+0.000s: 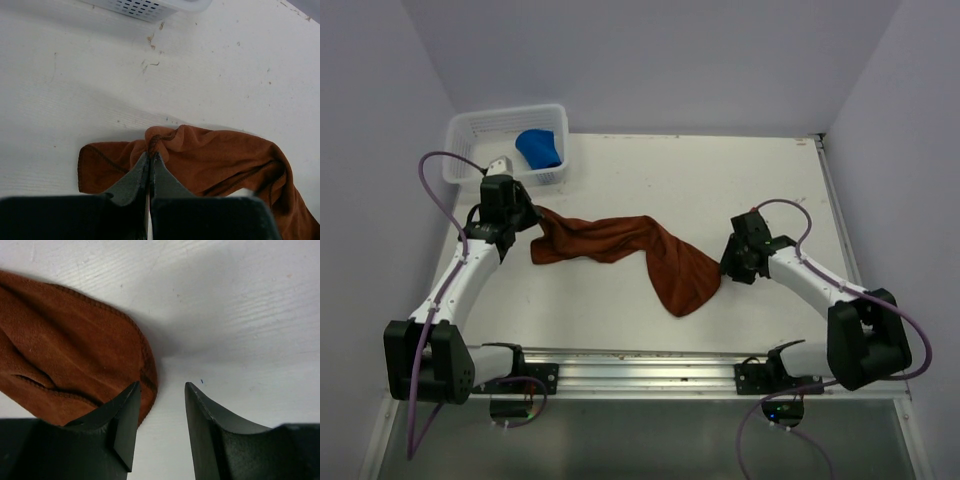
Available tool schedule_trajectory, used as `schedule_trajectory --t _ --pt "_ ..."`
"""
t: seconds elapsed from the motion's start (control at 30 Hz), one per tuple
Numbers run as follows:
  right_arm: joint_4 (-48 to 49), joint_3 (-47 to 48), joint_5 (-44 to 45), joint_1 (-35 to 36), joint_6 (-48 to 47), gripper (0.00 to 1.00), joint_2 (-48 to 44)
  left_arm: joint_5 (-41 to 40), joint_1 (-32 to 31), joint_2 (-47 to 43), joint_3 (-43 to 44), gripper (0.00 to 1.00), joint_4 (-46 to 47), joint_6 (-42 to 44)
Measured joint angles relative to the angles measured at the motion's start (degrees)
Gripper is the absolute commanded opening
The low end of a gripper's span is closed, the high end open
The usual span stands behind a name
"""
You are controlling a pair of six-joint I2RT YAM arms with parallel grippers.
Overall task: Roll the towels
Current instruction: Flatten the towel
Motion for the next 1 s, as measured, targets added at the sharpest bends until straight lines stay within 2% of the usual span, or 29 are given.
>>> schedule_trajectory --t 0.1,0.17,0.27,0.3,0.37,0.4,0.43,0.7,1.0 --pt "3.0 0.0 -1.4 -0.6 -0.5 0.46 2.5 0.0 0.0 0.0 0.0 0.00 0.0 0.4" --pt "4.8 0.3 -2.0 -0.8 -0.8 0.44 3.6 0.0 0.0 0.0 0.0 0.00 0.0 0.7" --pt "5.3 2.4 -1.9 -0.9 -1.6 0.31 5.6 -0.1 0.0 0.0 0.0 0.00 0.0 0.9" --pt "5.4 3.1 -1.9 -0.9 -1.9 0.23 6.3 -0.1 0.0 0.0 0.0 0.00 0.0 0.9" --pt "5.6 4.0 -1.7 -0.9 -2.1 0.15 7.0 -0.2 0.0 0.0 0.0 0.00 0.0 1.0" --pt "5.6 4.2 -1.7 -0.9 -2.2 0.02 7.2 -0.2 0.0 0.0 0.0 0.00 0.0 1.2" --pt "5.6 4.3 -1.8 -0.9 -2.6 0.00 7.2 -0.3 0.0 0.0 0.0 0.00 0.0 1.4" --pt "1.5 7.3 -0.6 -0.9 -4.7 0.00 6.6 0.0 0.0 0.0 0.0 0.00 0.1 3.8" --pt "-6.1 22.7 4.9 -2.1 -12.1 0.00 -3.4 2.1 0.0 -0.3 2.2 0.00 0.4 8.9"
